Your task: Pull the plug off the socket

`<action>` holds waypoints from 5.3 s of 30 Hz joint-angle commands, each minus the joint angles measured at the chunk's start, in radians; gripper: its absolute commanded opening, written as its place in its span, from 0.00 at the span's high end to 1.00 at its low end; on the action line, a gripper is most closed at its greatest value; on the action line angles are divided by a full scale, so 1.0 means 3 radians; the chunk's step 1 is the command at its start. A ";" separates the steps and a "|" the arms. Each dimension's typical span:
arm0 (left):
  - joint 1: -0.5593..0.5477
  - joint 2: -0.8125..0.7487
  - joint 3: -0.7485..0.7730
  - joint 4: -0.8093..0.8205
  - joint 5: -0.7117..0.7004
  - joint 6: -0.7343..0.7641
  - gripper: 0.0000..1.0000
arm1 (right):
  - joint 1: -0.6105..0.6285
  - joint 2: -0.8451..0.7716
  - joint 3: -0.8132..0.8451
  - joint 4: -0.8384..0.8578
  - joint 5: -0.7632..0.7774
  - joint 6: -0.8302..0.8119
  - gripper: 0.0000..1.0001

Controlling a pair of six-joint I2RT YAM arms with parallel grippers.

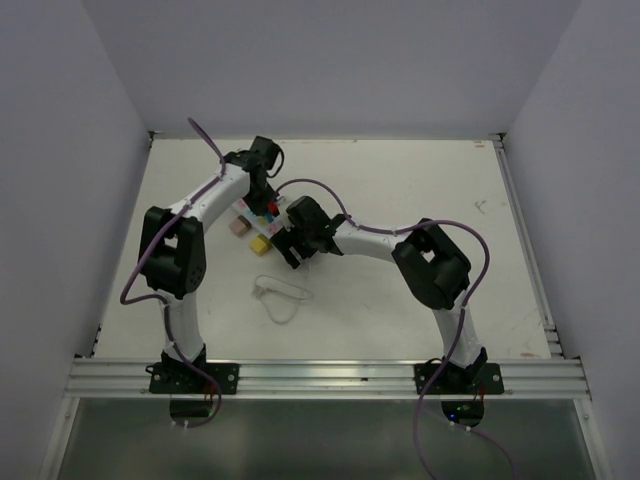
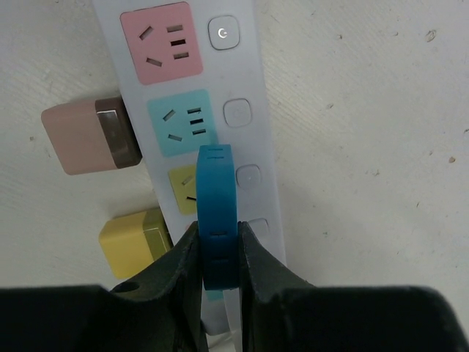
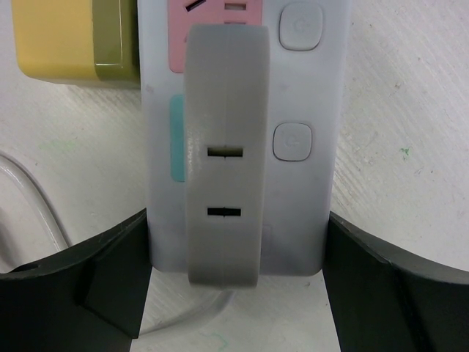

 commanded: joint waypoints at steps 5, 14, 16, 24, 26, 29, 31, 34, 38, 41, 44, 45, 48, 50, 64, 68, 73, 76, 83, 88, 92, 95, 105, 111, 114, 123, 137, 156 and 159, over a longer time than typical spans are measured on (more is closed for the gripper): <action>0.0223 -0.0076 0.0462 0.0381 0.0144 0.0089 1.00 | 0.0087 0.0565 -0.0346 -0.1230 -0.0197 -0.0281 1.00; 0.0305 -0.0030 0.0647 0.0360 0.0282 0.0100 1.00 | 0.0092 0.0575 -0.0331 -0.1251 -0.0202 -0.0281 1.00; 0.0346 -0.0111 0.0642 0.0406 0.0282 0.0166 1.00 | 0.0092 0.0585 -0.0326 -0.1251 -0.0202 -0.0281 1.00; 0.0881 -0.0770 -0.0230 0.1151 0.0558 0.0411 1.00 | 0.0087 0.0585 -0.0326 -0.1251 -0.0187 -0.0276 1.00; 0.1005 -0.0873 -0.0426 0.1382 0.0635 0.0478 1.00 | 0.0087 0.0575 -0.0331 -0.1246 -0.0187 -0.0276 1.00; 0.1220 -0.1006 -0.0697 0.1556 0.0721 0.0585 0.99 | 0.0087 0.0565 -0.0336 -0.1241 -0.0192 -0.0281 1.00; 0.1465 -0.1073 -0.0943 0.1805 0.0884 0.0667 0.98 | 0.0087 0.0565 -0.0341 -0.1230 -0.0202 -0.0286 1.00; 0.1726 -0.1068 -0.1239 0.2046 0.1171 0.0713 0.99 | 0.0087 0.0565 -0.0336 -0.1235 -0.0207 -0.0296 1.00; 0.1941 -0.1073 -0.1511 0.2267 0.1269 0.0800 0.99 | 0.0087 0.0565 -0.0336 -0.1230 -0.0207 -0.0291 1.00; 0.2033 -0.1114 -0.1741 0.2476 0.1320 0.0821 0.98 | 0.0087 0.0560 -0.0336 -0.1230 -0.0213 -0.0296 1.00; 0.2100 -0.1119 -0.1986 0.2706 0.1432 0.0872 0.96 | 0.0087 0.0575 -0.0326 -0.1241 -0.0228 -0.0301 1.00; 0.2125 -0.1109 -0.2027 0.2763 0.1468 0.0882 0.95 | 0.0087 0.0580 -0.0326 -0.1246 -0.0228 -0.0306 1.00; 0.2171 -0.1068 -0.2175 0.3018 0.1606 0.0877 0.91 | 0.0087 0.0575 -0.0331 -0.1246 -0.0228 -0.0306 1.00; 0.2212 -0.1053 -0.2293 0.3172 0.1703 0.0851 0.88 | 0.0087 0.0570 -0.0331 -0.1241 -0.0233 -0.0306 1.00; 0.2417 -0.1001 -0.2692 0.3469 0.1888 0.0841 0.53 | 0.0087 0.0534 -0.0361 -0.1215 -0.0233 -0.0306 1.00; 0.2498 -0.1047 -0.2799 0.3474 0.1898 0.0821 0.39 | 0.0092 0.0529 -0.0366 -0.1210 -0.0233 -0.0311 1.00; 0.2550 -0.1170 -0.2835 0.3275 0.1806 0.0780 0.00 | 0.0092 0.0452 -0.0407 -0.1169 -0.0238 -0.0311 1.00; 0.2550 -0.1308 -0.2759 0.3004 0.1658 0.0790 0.00 | 0.0087 0.0381 -0.0423 -0.1179 -0.0248 -0.0306 1.00; 0.2514 -0.1910 -0.2697 0.2620 0.1407 0.0912 0.00 | 0.0087 -0.0017 -0.0586 -0.1149 -0.0218 -0.0260 0.65; 0.2112 -0.2177 -0.2524 0.2441 0.1080 0.1152 0.01 | 0.0087 -0.0284 -0.0658 -0.1133 -0.0345 -0.0163 0.29; 0.1661 -0.2168 -0.2319 0.2426 0.0834 0.1531 0.00 | 0.0087 -0.0544 -0.0694 -0.1128 -0.0325 -0.0076 0.05; 0.1425 -0.1928 -0.2110 0.2410 0.0768 0.1751 0.01 | 0.0087 -0.0769 -0.0740 -0.1103 -0.0147 -0.0015 0.02; 0.0699 -0.0675 -0.1017 0.1981 0.0267 0.2339 0.02 | 0.0087 -0.1628 -0.1077 -0.0939 0.0104 0.0420 0.01; 0.0637 -0.0209 -0.0806 0.1802 0.0170 0.1987 0.10 | 0.0087 -0.2191 -0.1266 -0.0970 0.0452 0.0568 0.01; 0.0627 -0.0148 -0.0810 0.1669 0.0108 0.1808 0.11 | 0.0092 -0.2411 -0.1333 -0.0980 0.0534 0.0629 0.01; 0.0617 -0.0203 -0.1147 0.1327 -0.0127 0.1359 0.17 | 0.0087 -0.2758 -0.1440 -0.0939 0.0417 0.0757 0.01; 0.0612 -0.1265 -0.2554 0.1526 0.0481 0.0463 0.19 | 0.0087 -0.3004 -0.1517 -0.1021 0.0263 0.0717 0.01; 0.0080 -0.2060 -0.2431 0.1520 0.0983 0.2831 0.00 | 0.0082 -0.3275 -0.1553 -0.1235 0.0099 0.0476 0.01; 0.0019 -0.1953 -0.2528 0.1582 0.0947 0.2616 0.01 | 0.0082 -0.3270 -0.1538 -0.1271 0.0084 0.0476 0.01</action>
